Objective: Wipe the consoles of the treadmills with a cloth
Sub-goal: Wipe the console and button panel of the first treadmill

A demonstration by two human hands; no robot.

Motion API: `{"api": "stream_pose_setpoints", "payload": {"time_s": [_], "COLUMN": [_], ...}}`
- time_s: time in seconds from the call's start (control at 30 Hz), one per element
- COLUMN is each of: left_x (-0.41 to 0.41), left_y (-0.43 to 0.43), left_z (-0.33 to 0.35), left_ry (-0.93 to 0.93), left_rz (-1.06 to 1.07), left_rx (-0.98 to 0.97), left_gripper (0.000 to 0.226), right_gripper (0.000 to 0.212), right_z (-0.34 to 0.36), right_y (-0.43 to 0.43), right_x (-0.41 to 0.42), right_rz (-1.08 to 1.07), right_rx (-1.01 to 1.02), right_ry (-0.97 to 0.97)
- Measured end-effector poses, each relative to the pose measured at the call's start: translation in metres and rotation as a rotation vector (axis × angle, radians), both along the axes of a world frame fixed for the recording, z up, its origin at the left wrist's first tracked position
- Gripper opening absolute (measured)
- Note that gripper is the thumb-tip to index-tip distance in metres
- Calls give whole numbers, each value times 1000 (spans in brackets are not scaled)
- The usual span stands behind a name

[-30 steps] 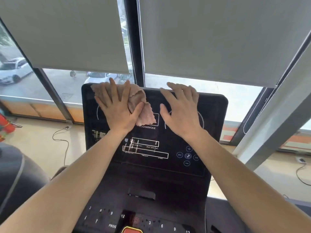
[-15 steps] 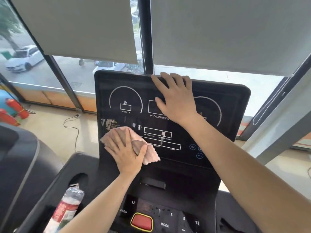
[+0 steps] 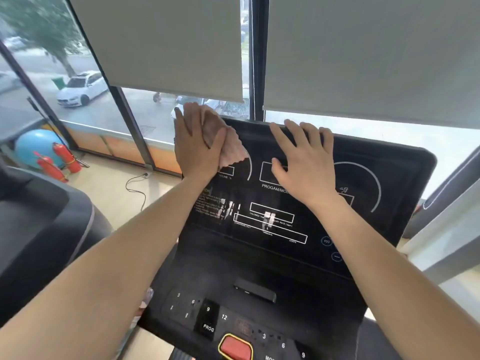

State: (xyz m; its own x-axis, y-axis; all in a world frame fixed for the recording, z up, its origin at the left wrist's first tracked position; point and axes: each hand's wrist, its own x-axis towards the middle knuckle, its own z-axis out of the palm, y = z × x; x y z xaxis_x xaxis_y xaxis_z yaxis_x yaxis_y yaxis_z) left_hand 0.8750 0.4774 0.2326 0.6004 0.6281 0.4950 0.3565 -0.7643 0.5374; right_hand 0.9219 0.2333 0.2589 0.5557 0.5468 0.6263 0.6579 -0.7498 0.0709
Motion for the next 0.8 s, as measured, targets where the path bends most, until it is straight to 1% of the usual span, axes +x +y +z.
{"api": "stream_pose_setpoints", "payload": {"time_s": [0.1, 0.2, 0.4, 0.47, 0.53, 0.6, 0.7, 0.8], "left_x": [-8, -31, -98, -117, -131, -136, -138, -141], "left_y": [4, -2, -11, -16, -24, -35, -65, -97], "left_z": [-8, -38, -142, -172, -194, -208, -215, -221], "left_ry": [-27, -28, 73, 84, 106, 147, 216, 199], "left_rz": [-53, -69, -71, -77, -36, -6, 0, -53], "left_rx": [-6, -38, -200, -306, -403, -412, -430, -441], "left_gripper": [85, 76, 72, 71, 74, 78, 75, 79], "right_gripper": [64, 64, 64, 65, 65, 65, 65, 66], "right_z": [-1, -3, -4, -5, -5, -5, -5, -3], "right_y": [-1, 0, 1, 0, -1, -1, -1, -6], "right_x": [0, 0, -1, -1, -2, -3, -3, -5], "right_rz": [-3, -16, -24, -25, -27, -31, -18, 9], "right_rx": [-12, -28, -33, -38, -38, -42, -49, -66], "right_ry": [-14, -8, 7, 0, -2, 0, 20, 35]}}
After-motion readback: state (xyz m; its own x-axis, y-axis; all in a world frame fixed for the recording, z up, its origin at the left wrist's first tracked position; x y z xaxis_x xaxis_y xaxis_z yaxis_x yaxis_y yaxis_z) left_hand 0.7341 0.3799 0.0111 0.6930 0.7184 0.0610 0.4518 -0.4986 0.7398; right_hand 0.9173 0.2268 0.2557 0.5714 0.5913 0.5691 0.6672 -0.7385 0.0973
